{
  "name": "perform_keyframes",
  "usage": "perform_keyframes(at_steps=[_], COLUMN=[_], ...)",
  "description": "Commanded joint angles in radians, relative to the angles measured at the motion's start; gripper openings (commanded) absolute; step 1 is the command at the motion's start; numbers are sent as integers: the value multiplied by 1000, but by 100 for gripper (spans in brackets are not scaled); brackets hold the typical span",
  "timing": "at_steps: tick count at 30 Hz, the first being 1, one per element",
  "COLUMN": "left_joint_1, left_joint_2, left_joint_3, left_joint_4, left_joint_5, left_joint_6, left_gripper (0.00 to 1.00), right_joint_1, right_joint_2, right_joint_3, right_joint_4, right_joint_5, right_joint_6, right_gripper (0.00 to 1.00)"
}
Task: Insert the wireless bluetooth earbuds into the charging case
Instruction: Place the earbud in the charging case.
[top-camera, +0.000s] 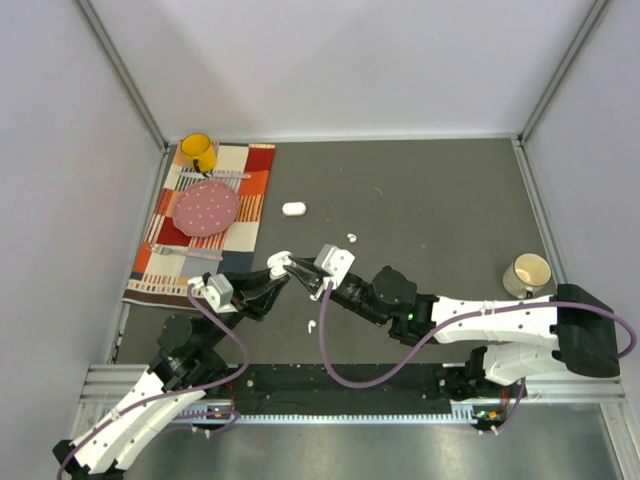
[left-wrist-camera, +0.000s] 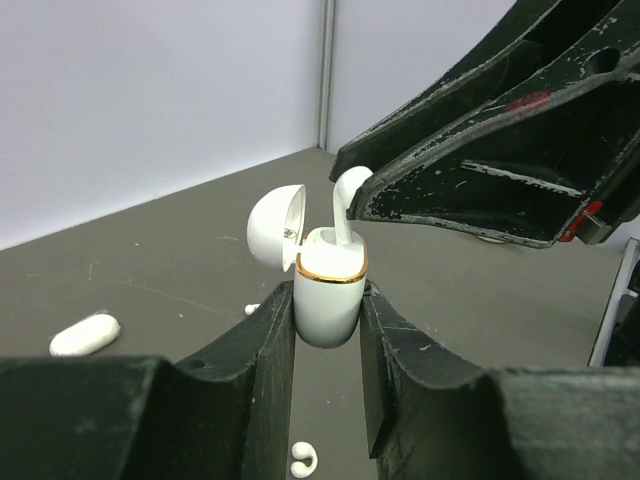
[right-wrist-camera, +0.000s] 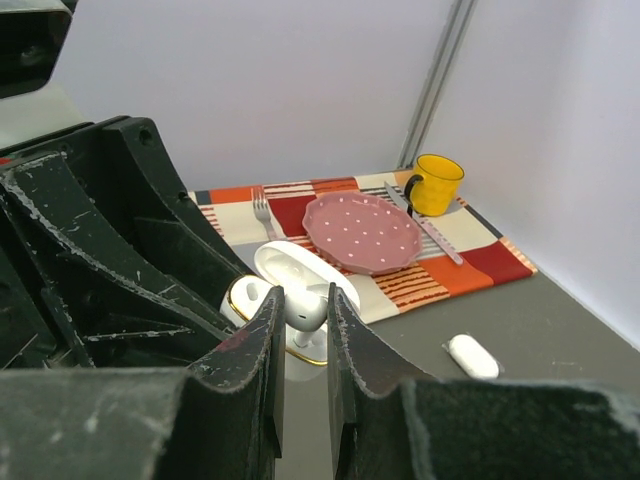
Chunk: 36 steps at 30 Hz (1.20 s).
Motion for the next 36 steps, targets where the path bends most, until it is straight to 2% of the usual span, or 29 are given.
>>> perform_keyframes(at_steps=[1, 11, 36], left_joint_1=[3, 3, 3], left_joint_2=[-16, -21, -31], left_joint_3=[5, 0, -15], left_joint_4=[103, 104, 126], left_joint_5=[-48, -42, -13], left_joint_6=[-8, -5, 10], left_gripper=[0, 0, 0], right_joint_1=[24, 27, 27], right_joint_2=[9, 16, 32], right_joint_3=[40, 46, 70], right_joint_4=[-56, -38, 5], right_joint_5=[-11, 67, 122], right_joint_6=[-6, -23, -34], right_gripper=[0, 0, 0])
